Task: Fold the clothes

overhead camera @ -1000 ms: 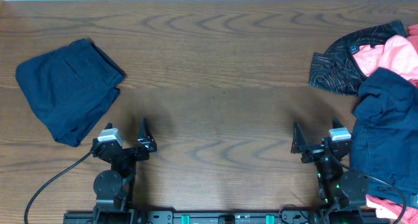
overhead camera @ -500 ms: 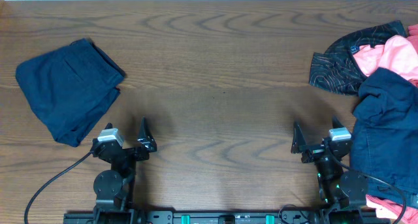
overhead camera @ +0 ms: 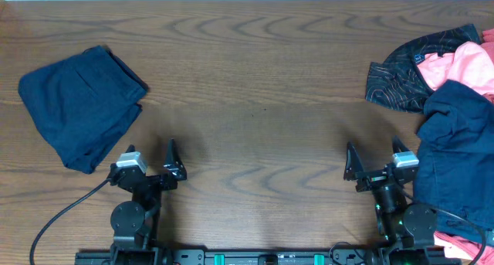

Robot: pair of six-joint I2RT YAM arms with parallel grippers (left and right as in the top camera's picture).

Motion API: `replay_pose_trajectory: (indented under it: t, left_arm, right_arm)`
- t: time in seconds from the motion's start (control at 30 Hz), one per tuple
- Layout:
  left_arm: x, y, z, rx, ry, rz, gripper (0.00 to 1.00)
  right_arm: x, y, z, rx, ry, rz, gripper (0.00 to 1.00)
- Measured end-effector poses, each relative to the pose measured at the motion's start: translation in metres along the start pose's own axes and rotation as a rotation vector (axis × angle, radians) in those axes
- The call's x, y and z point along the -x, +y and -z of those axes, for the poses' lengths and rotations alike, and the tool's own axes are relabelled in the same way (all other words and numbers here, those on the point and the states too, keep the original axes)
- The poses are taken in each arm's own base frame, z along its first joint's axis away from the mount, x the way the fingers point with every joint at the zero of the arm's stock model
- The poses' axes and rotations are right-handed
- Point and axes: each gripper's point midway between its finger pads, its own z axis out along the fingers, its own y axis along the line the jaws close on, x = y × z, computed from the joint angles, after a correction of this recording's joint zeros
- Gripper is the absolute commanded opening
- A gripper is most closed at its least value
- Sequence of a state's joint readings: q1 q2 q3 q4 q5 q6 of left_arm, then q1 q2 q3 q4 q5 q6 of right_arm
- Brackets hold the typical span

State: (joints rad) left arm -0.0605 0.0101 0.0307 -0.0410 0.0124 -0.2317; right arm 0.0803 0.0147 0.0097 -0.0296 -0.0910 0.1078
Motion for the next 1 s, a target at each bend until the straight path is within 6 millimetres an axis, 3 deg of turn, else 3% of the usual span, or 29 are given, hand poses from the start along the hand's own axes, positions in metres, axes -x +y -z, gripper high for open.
replay_pose_trajectory:
  t: [0.13,0.3,0.43,0.57,0.77,1.0]
  left_arm:
    - [-0.003,-0.005,0.000,-0.031,0.015,0.004,0.98]
    - [-0.008,-0.010,-0.001,-0.044,0.084,0.004,0.98]
    - [0.005,-0.016,-0.002,-0.040,0.141,0.004,0.98]
    - [0.015,-0.021,-0.006,-0.018,0.243,0.004,0.98]
    - [0.014,-0.023,-0.009,0.060,0.527,0.008,0.98]
    - [0.032,-0.032,-0.021,0.091,0.673,0.014,0.98]
  right_arm:
    - [-0.004,-0.006,0.001,-0.038,0.065,-0.017,0.99]
    - [0.013,-0.012,0.002,-0.094,0.155,-0.024,0.99]
    - [0.022,-0.017,-0.004,-0.143,0.270,-0.027,0.99]
    - [0.019,-0.022,-0.014,-0.182,0.436,-0.028,0.99]
    - [0.006,-0.031,-0.033,-0.236,0.728,-0.027,0.99]
    - [0.000,-0.044,-0.067,-0.275,0.820,-0.032,0.99]
